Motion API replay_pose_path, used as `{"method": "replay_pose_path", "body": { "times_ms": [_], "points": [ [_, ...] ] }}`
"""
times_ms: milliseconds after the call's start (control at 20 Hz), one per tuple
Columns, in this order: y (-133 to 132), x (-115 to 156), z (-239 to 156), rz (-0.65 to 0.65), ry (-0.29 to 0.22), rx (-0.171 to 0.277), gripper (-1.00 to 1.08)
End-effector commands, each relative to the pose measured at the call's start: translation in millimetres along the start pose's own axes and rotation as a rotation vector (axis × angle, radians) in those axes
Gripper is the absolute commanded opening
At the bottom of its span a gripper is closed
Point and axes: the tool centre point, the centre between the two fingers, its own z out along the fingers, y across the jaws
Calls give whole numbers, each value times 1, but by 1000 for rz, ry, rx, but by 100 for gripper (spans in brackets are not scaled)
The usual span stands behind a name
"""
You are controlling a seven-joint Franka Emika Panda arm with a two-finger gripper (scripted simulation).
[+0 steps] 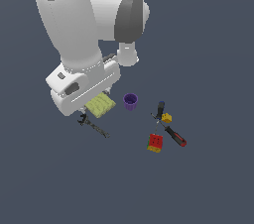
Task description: Pick up a designated object from a clutter of objects.
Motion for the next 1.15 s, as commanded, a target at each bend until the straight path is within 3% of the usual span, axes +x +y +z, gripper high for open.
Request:
{"method": "replay_pose_path", "body": {
  "times_ms": [0,500,1100],
  "points": [
    [11,-7,-26,-1,0,0,-100],
    [45,-24,-94,0,-2,-1,-100],
    [58,-29,-116,0,-2,-1,-100]
  ]
}}
